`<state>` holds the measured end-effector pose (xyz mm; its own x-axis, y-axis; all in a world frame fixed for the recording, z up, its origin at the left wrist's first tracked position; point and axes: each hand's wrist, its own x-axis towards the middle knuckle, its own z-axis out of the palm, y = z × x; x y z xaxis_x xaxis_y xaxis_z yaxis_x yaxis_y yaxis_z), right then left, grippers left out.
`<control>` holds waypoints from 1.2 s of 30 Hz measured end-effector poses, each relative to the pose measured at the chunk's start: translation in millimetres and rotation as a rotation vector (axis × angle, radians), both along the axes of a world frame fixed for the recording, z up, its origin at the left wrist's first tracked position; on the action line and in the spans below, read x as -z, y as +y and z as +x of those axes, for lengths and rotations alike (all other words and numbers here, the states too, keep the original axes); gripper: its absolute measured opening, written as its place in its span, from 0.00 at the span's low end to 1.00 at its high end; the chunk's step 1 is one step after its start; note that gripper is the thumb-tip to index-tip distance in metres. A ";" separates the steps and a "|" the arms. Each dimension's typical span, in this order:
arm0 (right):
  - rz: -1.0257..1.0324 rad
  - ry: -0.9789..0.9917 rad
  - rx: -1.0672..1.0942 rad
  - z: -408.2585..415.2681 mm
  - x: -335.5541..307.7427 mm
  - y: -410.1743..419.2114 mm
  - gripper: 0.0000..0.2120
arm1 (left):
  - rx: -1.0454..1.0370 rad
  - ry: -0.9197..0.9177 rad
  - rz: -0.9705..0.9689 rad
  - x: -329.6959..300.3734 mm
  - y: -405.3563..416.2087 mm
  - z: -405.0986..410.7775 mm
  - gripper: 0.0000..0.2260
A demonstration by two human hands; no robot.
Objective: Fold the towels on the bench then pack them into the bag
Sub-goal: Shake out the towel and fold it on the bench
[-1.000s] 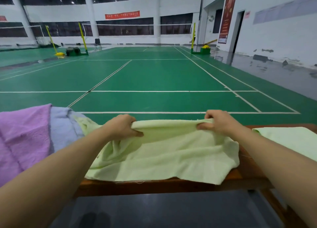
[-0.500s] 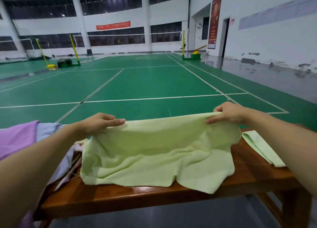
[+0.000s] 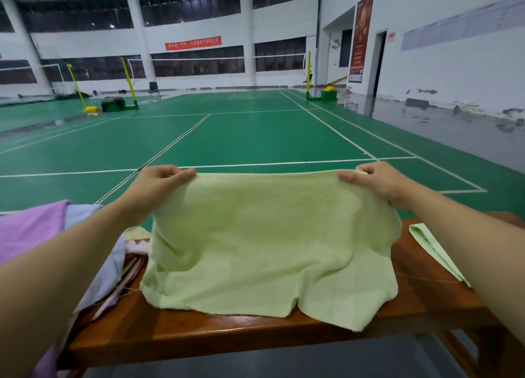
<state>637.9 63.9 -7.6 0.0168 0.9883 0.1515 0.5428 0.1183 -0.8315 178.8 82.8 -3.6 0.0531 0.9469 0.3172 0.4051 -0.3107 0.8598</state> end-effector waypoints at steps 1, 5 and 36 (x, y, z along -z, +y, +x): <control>0.067 -0.012 0.051 0.8 -0.2 2.8 0.25 | 0.006 0.091 -0.027 -0.5 -1.0 -1.9 0.25; 0.243 -0.070 0.283 6.9 -1.0 8.9 0.25 | 0.024 0.326 -0.128 -0.3 -0.6 -13.9 0.36; 0.351 -0.370 0.371 17.1 -61.3 -5.8 0.35 | -0.254 0.562 0.166 -70.9 2.8 -34.1 0.34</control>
<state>655.0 58.1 53.8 0.2330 0.8172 0.5271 0.8445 0.0987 -0.5264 144.8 85.6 67.4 0.0345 0.8923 0.4501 0.8588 -0.2567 0.4433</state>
